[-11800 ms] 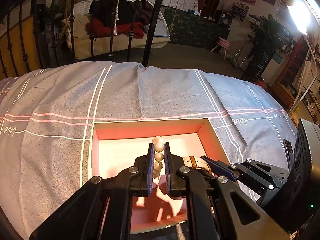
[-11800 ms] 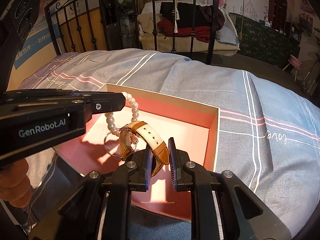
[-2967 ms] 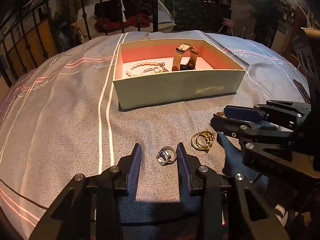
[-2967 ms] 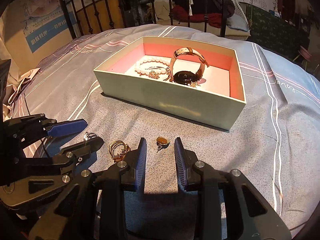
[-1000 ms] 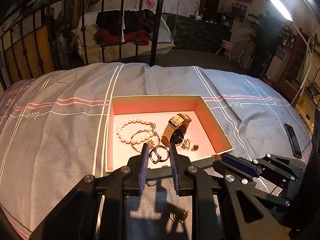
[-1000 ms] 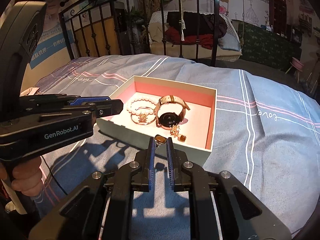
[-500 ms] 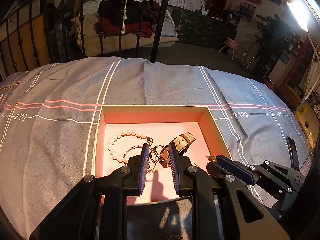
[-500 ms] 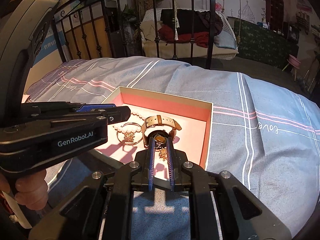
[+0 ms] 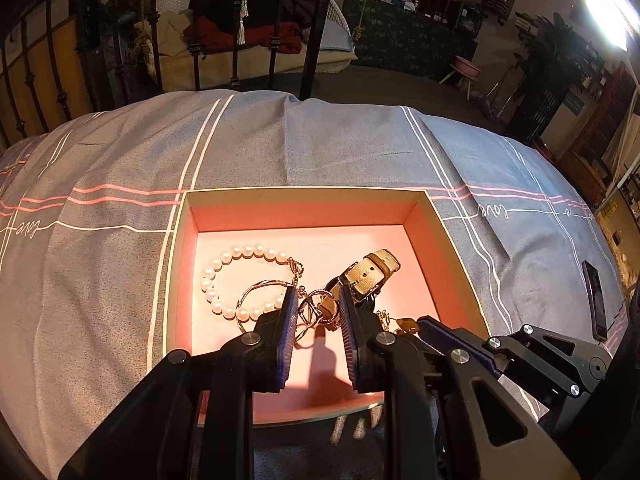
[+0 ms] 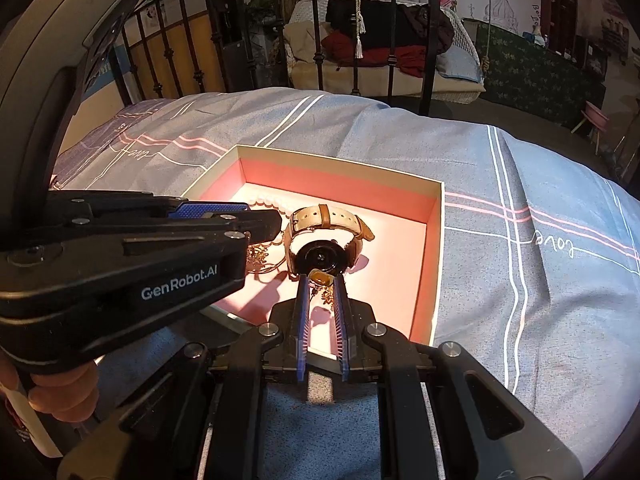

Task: Organize jewelry
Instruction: 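Open both tools inside the box to drop the ring and charm, then withdraw, then move the left tool toward the gold stone ring while the right approaches the silver ring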

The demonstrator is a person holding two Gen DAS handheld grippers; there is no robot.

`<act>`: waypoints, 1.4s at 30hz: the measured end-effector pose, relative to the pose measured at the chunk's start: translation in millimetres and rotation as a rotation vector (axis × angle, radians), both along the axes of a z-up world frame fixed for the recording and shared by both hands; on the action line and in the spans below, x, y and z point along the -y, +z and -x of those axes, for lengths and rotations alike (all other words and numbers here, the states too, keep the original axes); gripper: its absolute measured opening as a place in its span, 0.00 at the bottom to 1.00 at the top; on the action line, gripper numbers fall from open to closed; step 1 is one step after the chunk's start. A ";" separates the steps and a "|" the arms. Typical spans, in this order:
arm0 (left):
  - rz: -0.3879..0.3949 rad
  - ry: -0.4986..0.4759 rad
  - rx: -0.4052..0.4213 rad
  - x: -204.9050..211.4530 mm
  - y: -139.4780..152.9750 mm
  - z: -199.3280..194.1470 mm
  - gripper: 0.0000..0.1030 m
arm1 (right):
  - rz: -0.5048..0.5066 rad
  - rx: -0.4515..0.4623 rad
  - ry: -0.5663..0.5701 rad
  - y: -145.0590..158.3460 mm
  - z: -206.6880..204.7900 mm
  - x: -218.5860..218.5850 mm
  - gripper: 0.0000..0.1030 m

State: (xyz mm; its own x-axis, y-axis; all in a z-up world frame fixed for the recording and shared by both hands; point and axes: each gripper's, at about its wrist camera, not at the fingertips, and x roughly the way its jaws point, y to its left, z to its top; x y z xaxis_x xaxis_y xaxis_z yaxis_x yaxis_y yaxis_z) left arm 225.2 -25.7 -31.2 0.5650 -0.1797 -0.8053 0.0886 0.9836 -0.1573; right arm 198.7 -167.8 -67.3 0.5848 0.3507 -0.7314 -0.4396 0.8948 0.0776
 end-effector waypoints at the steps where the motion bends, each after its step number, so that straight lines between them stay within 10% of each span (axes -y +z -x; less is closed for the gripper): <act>1: -0.001 -0.002 -0.002 0.4 -0.4 -0.3 0.20 | 0.001 -0.002 0.002 -0.8 -0.2 -0.3 0.12; 19: -0.012 0.002 -0.034 0.6 -9.7 -7.2 0.20 | 0.018 -0.010 0.007 -5.3 -2.9 -2.2 0.13; 26: -0.018 0.012 0.001 -0.6 -2.6 -1.4 0.47 | 0.013 -0.007 0.009 -3.6 0.6 -2.2 0.14; 30: -0.005 0.029 0.027 -6.4 5.6 6.8 0.68 | 0.001 0.026 -0.013 4.1 9.4 2.0 0.61; 42: 0.030 0.033 0.038 -36.5 -2.4 90.6 0.76 | -0.074 -0.005 0.129 -14.8 83.0 1.3 0.48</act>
